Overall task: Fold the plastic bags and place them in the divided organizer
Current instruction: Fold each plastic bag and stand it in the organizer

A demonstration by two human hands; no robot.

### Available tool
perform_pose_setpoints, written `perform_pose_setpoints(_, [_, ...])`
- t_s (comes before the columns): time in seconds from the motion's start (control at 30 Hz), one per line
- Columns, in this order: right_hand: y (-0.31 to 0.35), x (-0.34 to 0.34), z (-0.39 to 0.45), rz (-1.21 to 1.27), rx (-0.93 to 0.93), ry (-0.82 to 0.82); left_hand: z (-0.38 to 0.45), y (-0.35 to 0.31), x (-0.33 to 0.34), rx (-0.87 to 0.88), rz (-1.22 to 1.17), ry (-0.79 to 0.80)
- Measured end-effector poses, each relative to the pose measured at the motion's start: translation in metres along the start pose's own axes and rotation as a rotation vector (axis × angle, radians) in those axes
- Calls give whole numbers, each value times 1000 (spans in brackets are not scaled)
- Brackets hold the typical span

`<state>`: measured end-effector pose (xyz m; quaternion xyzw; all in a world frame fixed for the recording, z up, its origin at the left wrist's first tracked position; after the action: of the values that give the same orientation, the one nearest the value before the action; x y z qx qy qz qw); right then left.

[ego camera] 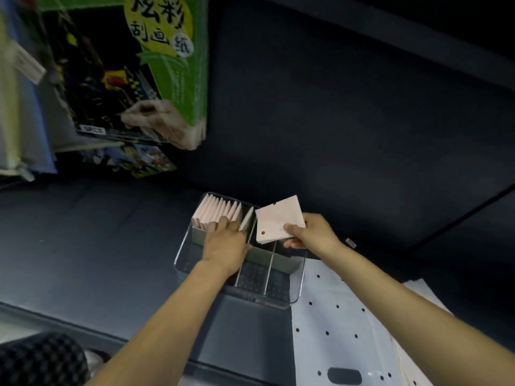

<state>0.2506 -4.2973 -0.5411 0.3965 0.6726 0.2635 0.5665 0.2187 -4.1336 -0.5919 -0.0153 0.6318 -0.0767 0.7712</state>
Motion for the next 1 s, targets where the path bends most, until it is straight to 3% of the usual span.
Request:
perform_pose_setpoints(0.27, [14,62,30,-217,17,-88,-15,18,0,-161,-79,-165])
perform_pose_setpoints(0.5, [21,98,24,-659,-177,-47,-16,18,-1,-173,-235,-242])
perform_pose_setpoints(0.7, [7,96,26,-363,-89,6,-22,24,-4,-247,-363,-327])
perform_pose_setpoints(1.0, [-1,94,20,-359,-149,32,-28,17,-5,-228,-380,-324])
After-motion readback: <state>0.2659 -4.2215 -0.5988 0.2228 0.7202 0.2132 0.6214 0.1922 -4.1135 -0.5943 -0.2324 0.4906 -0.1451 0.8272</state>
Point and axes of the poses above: each hand's wrist, its own z-axis towards the middle knuckle, its own x-axis out of the palm, y = z × x, the point moved 6 cm from there along z, towards the middle knuckle, and after that the axes turned 13 degrees about -y, right-handed, at the moved point
